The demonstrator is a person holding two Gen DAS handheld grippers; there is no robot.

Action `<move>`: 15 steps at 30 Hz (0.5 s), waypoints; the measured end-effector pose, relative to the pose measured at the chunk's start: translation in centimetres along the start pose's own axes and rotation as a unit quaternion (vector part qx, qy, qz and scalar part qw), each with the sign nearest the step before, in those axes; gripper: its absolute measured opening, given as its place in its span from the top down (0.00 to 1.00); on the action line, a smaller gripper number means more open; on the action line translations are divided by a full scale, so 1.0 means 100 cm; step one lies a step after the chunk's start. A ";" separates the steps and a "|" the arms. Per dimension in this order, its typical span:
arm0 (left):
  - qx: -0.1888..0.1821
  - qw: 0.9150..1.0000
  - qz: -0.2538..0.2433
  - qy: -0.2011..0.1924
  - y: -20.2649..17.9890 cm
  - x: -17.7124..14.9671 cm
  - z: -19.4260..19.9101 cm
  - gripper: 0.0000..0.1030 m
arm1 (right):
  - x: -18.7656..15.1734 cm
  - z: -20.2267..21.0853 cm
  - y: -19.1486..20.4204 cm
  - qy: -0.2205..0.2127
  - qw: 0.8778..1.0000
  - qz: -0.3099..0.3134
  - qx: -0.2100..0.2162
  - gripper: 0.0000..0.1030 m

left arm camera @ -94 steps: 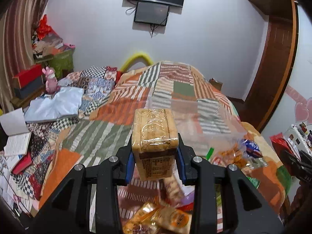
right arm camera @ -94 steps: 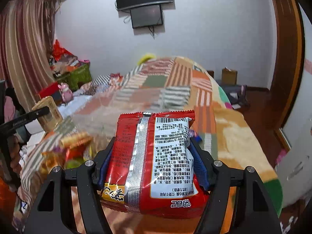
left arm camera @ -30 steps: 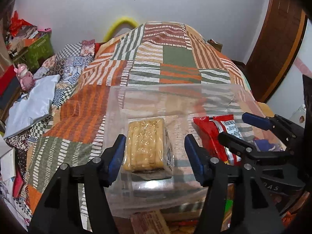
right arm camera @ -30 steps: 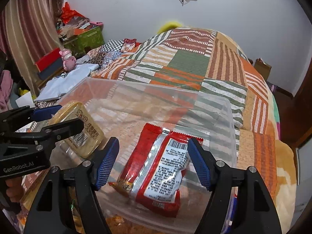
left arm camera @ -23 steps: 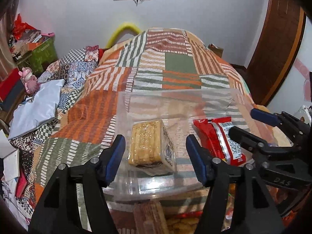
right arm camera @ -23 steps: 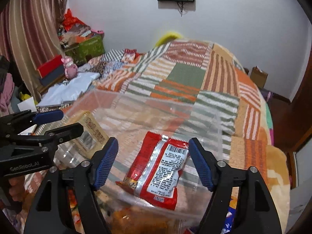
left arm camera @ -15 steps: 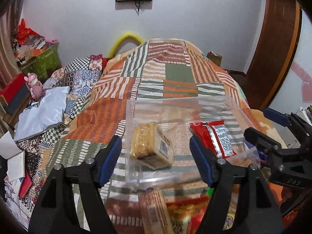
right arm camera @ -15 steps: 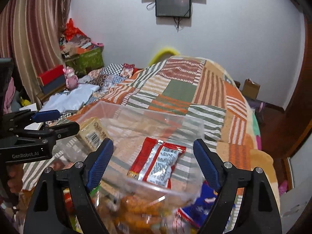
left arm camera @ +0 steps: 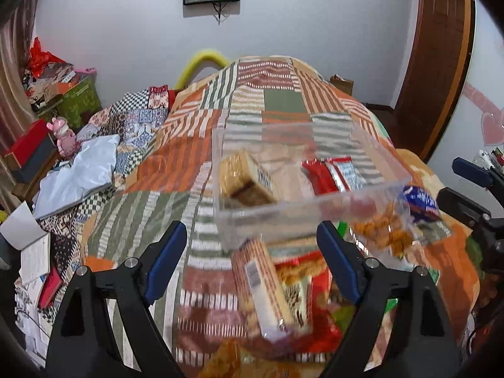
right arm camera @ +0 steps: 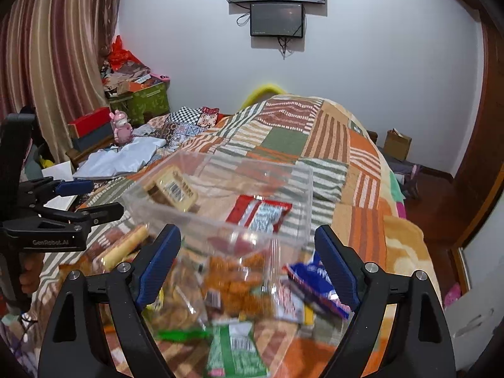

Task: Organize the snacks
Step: 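Grasp the long biscuit roll with left tool while right tool grasps the cracker bag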

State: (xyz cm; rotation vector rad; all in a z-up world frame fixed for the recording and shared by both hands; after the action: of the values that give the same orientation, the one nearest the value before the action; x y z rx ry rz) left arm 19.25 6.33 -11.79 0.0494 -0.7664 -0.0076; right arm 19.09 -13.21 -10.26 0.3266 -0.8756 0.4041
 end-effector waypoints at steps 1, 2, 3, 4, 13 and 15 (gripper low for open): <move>-0.002 1.000 0.000 0.003 0.000 -0.004 0.000 0.18 | -0.003 0.001 0.000 0.003 1.000 -0.002 0.000 0.17; -0.004 1.000 0.001 0.005 -0.001 -0.007 -0.001 0.18 | -0.007 0.001 0.000 0.006 1.000 -0.004 0.001 0.17; -0.007 1.000 0.000 0.008 -0.001 -0.012 -0.002 0.18 | -0.011 0.002 0.000 0.009 1.000 -0.007 0.002 0.17; -0.009 1.000 -0.001 0.010 -0.001 -0.015 -0.003 0.18 | -0.015 0.002 0.000 0.012 1.000 -0.010 0.004 0.17; -0.007 0.999 -0.010 0.041 0.007 -0.043 -0.025 0.26 | -0.043 -0.020 0.019 0.050 0.998 -0.016 0.035 0.17; -0.015 0.999 -0.005 0.044 0.009 -0.046 -0.029 0.28 | -0.047 -0.027 0.023 0.060 0.997 -0.019 0.049 0.18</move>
State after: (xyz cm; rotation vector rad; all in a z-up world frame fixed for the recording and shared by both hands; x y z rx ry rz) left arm 17.94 7.42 -17.00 0.0245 -0.6771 -0.0255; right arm 17.11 -10.99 -15.28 0.4045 -0.7321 0.4282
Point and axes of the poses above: each gripper's, at about its wrist camera, not at the fingertips, and z roughly against the way its jaws point, y to its left, x to its top, the point moved 5 cm from there along -z, roughly the way its jaws point, and after that the axes turned 6 degrees about -z, right-handed, at the moved point
